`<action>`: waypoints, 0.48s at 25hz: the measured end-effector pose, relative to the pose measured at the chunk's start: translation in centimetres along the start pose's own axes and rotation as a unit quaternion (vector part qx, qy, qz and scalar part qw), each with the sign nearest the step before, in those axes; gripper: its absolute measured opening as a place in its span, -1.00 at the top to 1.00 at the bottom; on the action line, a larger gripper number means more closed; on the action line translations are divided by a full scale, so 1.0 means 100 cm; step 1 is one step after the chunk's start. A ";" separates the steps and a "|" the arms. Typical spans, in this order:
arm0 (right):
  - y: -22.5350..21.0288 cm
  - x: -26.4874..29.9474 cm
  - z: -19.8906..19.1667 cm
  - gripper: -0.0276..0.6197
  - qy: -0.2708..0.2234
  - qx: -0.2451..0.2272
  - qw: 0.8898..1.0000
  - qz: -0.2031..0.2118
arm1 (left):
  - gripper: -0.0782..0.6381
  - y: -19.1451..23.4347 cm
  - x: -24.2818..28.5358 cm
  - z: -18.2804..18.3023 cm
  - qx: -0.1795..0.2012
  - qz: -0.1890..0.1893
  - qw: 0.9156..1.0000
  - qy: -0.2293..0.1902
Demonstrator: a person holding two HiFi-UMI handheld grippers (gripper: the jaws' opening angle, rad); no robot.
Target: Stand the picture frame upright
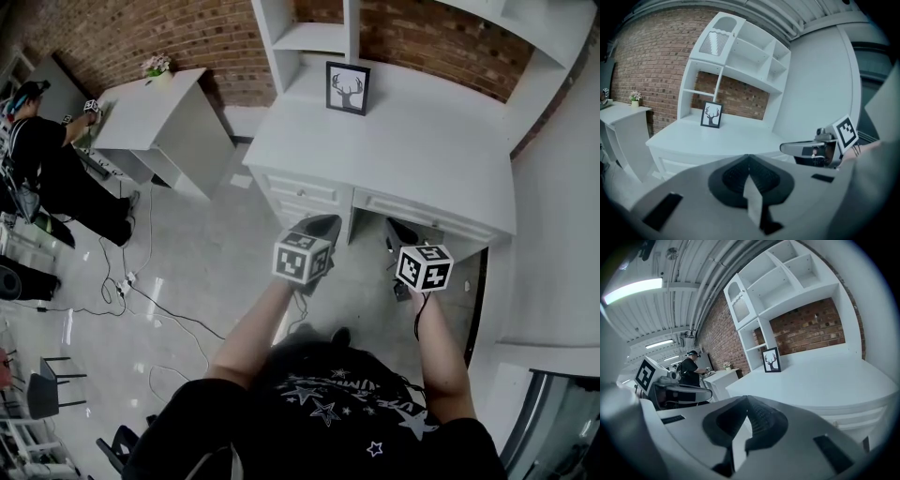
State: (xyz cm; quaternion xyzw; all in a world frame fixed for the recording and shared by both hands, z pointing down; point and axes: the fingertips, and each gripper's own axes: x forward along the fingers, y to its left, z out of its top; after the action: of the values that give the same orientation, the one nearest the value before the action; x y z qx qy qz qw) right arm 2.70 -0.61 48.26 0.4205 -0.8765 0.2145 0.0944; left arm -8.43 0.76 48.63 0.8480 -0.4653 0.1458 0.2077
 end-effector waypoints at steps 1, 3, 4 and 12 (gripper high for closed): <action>0.001 0.001 0.000 0.87 0.000 0.001 1.000 0.000 | 0.73 0.000 -0.001 0.001 0.002 -0.003 1.000 0.000; 0.004 0.002 0.000 0.87 -0.001 0.000 1.000 0.000 | 0.73 0.001 -0.002 0.002 0.004 -0.006 1.000 -0.003; 0.005 0.002 0.001 0.87 -0.002 -0.002 1.000 0.000 | 0.73 0.002 -0.002 0.004 0.006 -0.006 1.000 -0.005; 0.022 0.004 0.015 0.87 -0.019 -0.001 1.000 -0.022 | 0.73 0.016 -0.014 0.010 0.013 -0.023 1.000 -0.002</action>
State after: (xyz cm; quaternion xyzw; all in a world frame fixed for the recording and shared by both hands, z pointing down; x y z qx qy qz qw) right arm 0.77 -0.38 46.38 0.4437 -0.8689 0.2032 0.0827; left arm -10.41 0.52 47.51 0.8614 -0.4443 0.1449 0.1988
